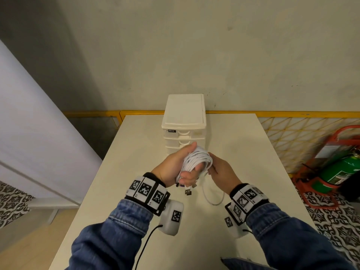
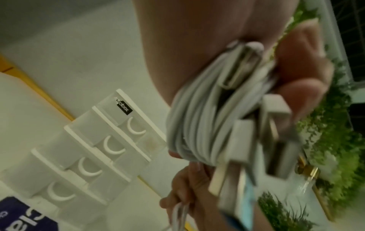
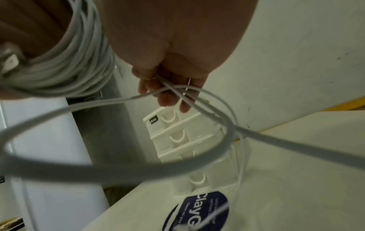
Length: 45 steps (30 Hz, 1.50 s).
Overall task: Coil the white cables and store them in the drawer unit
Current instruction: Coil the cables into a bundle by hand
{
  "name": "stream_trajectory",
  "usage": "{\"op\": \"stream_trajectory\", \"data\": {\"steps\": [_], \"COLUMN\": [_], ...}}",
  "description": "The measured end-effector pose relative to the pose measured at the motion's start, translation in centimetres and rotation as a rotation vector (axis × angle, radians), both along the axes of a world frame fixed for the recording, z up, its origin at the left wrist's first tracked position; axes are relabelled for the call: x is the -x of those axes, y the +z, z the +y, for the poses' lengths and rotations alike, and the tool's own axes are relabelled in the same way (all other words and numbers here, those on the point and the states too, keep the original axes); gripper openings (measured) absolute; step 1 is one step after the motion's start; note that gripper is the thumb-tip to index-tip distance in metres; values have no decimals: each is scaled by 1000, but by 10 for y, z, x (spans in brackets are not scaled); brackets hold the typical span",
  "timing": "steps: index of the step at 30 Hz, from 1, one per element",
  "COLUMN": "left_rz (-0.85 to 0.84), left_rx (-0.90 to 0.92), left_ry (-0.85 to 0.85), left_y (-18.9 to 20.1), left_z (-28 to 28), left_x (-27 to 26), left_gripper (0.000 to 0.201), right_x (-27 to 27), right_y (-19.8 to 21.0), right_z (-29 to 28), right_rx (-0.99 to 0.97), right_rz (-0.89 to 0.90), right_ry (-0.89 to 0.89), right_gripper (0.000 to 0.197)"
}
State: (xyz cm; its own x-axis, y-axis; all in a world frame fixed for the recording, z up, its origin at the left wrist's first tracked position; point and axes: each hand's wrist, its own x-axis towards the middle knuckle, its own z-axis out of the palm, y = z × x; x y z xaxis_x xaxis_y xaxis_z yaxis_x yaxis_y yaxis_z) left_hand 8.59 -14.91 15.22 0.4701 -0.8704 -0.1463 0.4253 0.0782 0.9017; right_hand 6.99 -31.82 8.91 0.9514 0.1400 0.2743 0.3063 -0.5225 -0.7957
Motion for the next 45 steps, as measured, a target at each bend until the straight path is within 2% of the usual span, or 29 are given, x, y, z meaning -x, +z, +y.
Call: {"op": "stream_trajectory", "data": {"steps": [2,6,11,15,18,21,23,25,28,31,33,36,38,39,42,45], "left_rz": [8,58,15,-50,-86,-113,-166,-334,-744,-935,-939,-819,-770,-767,-723,-684], "left_rx": [100,314,460,553,557,509,403,216,-173,-514,-631,-596,-575,-581,-611,-646], "left_ry": [10,66,224,460,695,905,1007,1070,996,719,528,254,139,127,230,352], "left_y": [4,17,34,31,29,28,25,20,4,-16,-21,-18,-12,-10,-8,-10], "left_z": [0,2,5,2,5,7,9,12,15,11,9,12,14,14,18,26], "left_x": [-2,-7,-15,-24,-31,-38,-43,-44,-43,-37,-32,-24,-20,-19,-19,-23], "left_gripper": [61,62,66,65,64,61,56,50,53,63,69,72,64,55,7,16], "right_x": [0,0,6,6,6,12,14,15,13,5,1,-2,-4,-4,-3,0], "right_y": [-4,-20,-31,-29,-32,-34,-28,-18,-3,11,16,16,11,7,-7,-12], "right_z": [3,5,9,15,17,18,20,22,23,19,13,3,-7,-12,-26,-31], "right_rx": [31,209,211,236,282,304,313,280,204,186,224,233,236,230,161,136], "right_rz": [-15,79,144,112,92,-27,-74,-134,-223,-301,-331,-294,-300,-294,-263,-240], "right_ry": [-19,8,13,62,90,109,123,135,127,109,112,99,64,40,-46,-86], "right_gripper": [40,16,20,25,32,41,34,30,31,24,12,3,15,22,37,44]}}
